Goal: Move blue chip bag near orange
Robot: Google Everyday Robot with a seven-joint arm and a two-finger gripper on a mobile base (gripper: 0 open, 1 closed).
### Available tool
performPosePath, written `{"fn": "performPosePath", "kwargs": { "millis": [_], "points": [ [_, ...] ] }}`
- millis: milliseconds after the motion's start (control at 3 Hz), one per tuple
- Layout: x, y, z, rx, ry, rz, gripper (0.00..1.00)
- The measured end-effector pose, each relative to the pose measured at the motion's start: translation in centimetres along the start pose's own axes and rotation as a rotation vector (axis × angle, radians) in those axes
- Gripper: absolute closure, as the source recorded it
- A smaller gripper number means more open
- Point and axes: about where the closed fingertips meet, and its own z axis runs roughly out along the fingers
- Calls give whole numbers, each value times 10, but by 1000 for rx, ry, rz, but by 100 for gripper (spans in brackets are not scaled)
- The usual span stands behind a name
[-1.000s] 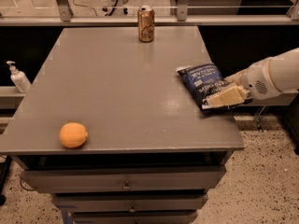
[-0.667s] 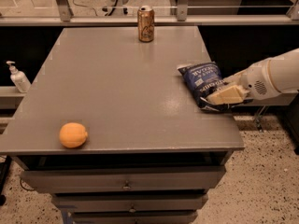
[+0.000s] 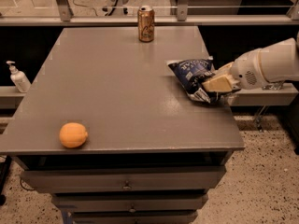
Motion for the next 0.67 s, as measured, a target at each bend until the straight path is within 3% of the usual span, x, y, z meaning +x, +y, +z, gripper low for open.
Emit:
{"fn": "performPosePath", "kwargs": {
  "millis": [667],
  "points": [
    [-82, 3, 24, -50, -144, -80, 100]
  ]
}}
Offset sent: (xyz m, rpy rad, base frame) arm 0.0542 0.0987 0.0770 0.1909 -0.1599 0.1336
